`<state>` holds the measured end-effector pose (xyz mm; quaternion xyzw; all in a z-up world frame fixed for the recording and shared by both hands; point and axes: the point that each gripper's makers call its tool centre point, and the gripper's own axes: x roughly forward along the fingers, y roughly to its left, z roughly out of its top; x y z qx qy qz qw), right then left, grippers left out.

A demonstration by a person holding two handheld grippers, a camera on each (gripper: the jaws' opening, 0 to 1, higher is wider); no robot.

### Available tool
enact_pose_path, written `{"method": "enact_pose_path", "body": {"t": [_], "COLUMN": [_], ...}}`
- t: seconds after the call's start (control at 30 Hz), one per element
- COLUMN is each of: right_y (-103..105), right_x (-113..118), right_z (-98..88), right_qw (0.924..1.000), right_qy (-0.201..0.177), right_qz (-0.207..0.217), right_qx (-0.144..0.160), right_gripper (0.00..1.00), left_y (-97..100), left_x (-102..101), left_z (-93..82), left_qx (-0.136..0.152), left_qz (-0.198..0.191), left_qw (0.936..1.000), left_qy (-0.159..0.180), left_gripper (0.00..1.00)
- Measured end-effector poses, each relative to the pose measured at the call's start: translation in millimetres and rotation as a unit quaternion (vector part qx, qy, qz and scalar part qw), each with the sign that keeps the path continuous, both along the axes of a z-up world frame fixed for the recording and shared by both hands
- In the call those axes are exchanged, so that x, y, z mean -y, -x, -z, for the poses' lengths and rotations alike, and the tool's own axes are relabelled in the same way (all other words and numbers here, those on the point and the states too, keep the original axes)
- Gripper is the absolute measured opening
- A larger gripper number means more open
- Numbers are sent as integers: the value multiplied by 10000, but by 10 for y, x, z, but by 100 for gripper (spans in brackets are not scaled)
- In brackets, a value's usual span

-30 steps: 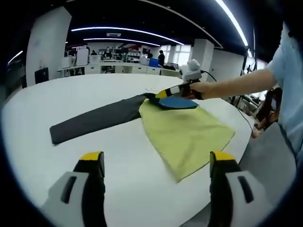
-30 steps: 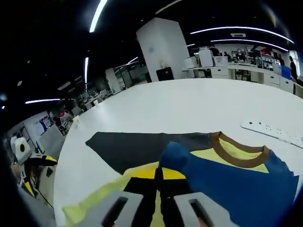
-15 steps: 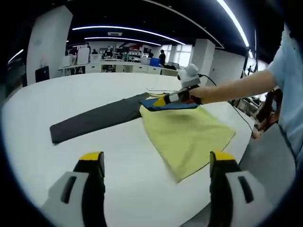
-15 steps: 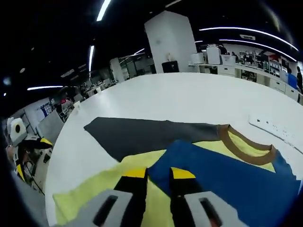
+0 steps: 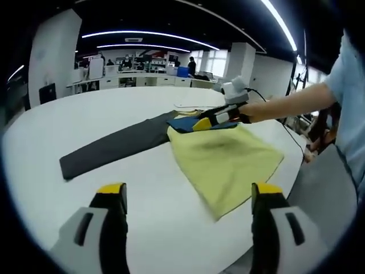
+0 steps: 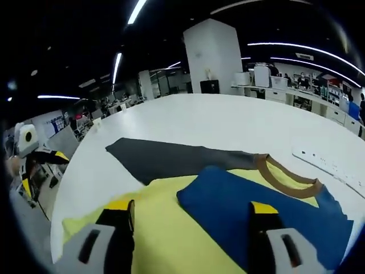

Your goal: Fold the garment on the visible template until the final outline fits inside the template.

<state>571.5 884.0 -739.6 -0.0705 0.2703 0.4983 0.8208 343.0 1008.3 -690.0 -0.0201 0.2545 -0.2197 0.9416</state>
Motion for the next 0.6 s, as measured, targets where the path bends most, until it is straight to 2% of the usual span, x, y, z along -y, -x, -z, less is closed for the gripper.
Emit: {"method": "enact_pose_path", "body": {"t": [0.17,0.47,0.6], "right_y": [31,126,169], "right_x": [147,470,651], "right_z": [-4,-105,-221], "right_qw": [9999,9997,9998], "right_qy": [93,168,29], "right_qz": [23,7,109], "right_qx": [61,148,180], "right_gripper": [99,100,100], "left_y": [-32,-140,-202], "left_x": [4,-22,-88], "left_z": [0,-27,-2], "left_qx": [-29,-26,-55], "left_qz": [35,-20,-55], "left_qw": [10000,9998,9999], "left_qy": [17,182,134], "left_gripper": [85,83,85]}}
